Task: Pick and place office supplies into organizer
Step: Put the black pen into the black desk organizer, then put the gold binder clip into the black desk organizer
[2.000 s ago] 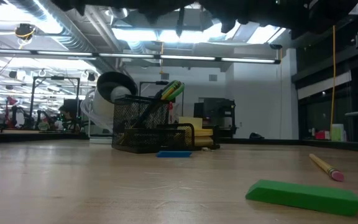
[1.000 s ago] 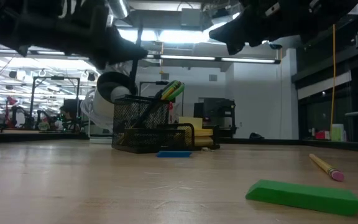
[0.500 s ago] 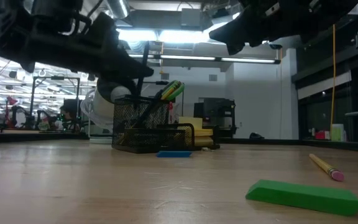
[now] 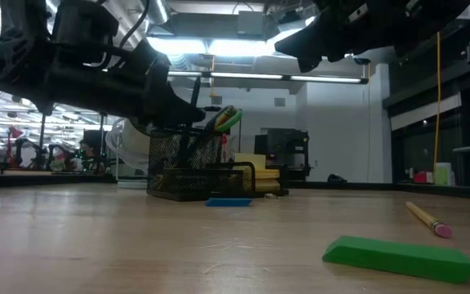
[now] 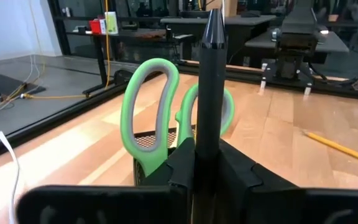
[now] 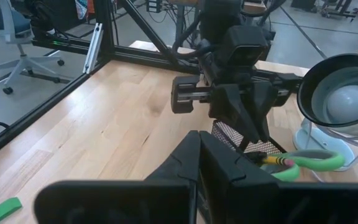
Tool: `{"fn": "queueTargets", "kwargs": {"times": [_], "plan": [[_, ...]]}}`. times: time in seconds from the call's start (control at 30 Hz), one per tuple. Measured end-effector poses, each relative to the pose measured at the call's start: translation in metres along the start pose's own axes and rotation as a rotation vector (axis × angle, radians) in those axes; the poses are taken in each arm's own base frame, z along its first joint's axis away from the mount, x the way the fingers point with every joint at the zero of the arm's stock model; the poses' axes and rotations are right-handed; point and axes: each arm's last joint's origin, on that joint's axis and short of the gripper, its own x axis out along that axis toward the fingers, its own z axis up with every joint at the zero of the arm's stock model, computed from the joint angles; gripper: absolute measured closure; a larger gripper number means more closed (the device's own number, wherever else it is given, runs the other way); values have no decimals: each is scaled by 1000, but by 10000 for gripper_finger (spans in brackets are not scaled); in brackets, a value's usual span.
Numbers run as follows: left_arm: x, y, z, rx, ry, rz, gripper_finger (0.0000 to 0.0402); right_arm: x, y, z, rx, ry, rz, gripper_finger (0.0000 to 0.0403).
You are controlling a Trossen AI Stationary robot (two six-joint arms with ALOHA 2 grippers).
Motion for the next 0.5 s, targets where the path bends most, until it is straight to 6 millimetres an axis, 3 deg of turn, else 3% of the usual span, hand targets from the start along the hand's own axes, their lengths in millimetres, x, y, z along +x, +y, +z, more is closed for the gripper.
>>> {"fn": "queueTargets", "kwargs": {"times": [0.23,0.5], "plan": [[0,0,1,-22,1,0,309,0,0,0,0,0,0,390],[-2,-2,4,-10,-21,-14,281,0,0,-1,4,11,1,389]]}}
